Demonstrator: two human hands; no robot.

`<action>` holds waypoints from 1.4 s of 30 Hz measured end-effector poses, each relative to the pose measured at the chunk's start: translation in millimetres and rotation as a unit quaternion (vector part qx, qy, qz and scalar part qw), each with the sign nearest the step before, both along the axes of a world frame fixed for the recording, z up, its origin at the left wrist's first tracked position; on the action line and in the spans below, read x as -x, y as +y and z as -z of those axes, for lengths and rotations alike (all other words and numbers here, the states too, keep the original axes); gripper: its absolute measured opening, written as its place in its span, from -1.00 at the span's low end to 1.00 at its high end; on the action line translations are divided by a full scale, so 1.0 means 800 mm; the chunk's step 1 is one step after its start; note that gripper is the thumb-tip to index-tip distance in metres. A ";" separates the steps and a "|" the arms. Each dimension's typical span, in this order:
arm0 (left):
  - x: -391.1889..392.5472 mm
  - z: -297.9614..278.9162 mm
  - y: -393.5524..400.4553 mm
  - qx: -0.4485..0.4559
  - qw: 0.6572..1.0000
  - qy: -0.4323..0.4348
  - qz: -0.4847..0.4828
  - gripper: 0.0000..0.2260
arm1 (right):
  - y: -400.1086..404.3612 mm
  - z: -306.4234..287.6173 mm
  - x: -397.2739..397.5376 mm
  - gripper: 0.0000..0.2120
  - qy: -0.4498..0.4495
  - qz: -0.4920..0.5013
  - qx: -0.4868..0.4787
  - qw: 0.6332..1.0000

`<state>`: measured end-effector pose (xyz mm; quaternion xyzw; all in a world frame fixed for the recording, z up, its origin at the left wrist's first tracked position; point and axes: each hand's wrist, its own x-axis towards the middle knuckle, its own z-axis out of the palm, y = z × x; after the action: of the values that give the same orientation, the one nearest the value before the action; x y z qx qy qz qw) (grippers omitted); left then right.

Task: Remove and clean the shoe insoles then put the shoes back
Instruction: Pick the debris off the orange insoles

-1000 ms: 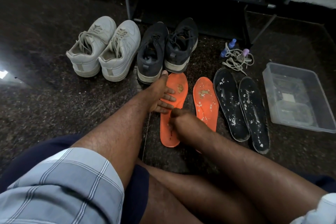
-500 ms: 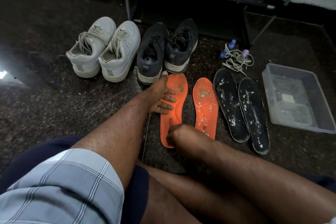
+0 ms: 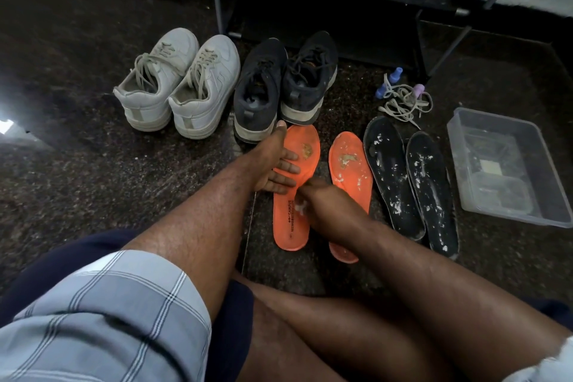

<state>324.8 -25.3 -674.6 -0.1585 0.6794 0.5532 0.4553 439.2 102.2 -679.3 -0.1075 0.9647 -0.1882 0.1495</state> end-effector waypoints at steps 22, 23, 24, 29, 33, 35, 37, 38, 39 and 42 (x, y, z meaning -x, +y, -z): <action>0.000 -0.001 0.001 0.004 1.000 -0.005 0.004 -0.19 | -0.014 0.014 0.002 -0.74 0.036 -0.059 0.062 0.996; 0.000 -0.001 0.001 0.000 1.000 -0.007 0.005 -0.20 | -0.009 0.016 0.007 -0.77 0.066 -0.032 0.052 0.996; 0.000 -0.001 0.001 -0.005 1.000 -0.008 0.006 -0.20 | -0.004 0.018 0.011 -0.78 0.089 -0.008 0.028 0.996; 0.001 0.001 0.001 0.003 1.000 -0.004 0.002 -0.19 | -0.011 0.024 0.010 -0.79 0.041 -0.046 -0.003 0.998; 0.000 -0.001 0.000 0.004 1.000 -0.004 0.004 -0.19 | -0.017 0.011 0.002 -0.79 0.024 -0.045 0.071 0.996; -0.001 -0.002 0.001 0.001 1.000 -0.005 0.007 -0.20 | -0.012 0.011 0.008 -0.76 0.063 -0.001 0.066 0.996; -0.001 -0.002 0.001 0.002 1.000 -0.004 0.008 -0.20 | -0.012 0.014 0.011 -0.74 0.066 0.006 0.034 0.997; -0.001 -0.001 0.001 0.003 1.000 -0.005 0.007 -0.20 | -0.016 0.016 0.010 -0.75 0.046 -0.008 0.030 0.998; 0.000 0.001 0.001 0.004 1.000 -0.004 0.006 -0.19 | -0.021 0.017 0.007 -0.75 0.024 -0.034 0.027 0.999; 0.000 0.002 0.001 0.005 1.000 -0.001 0.005 -0.19 | -0.030 0.014 -0.006 -0.79 -0.010 -0.098 0.023 0.995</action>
<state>324.4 -24.3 -676.3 -0.1586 0.6825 0.5472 0.4578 443.7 77.9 -690.5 -0.2027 0.9434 -0.1961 0.1747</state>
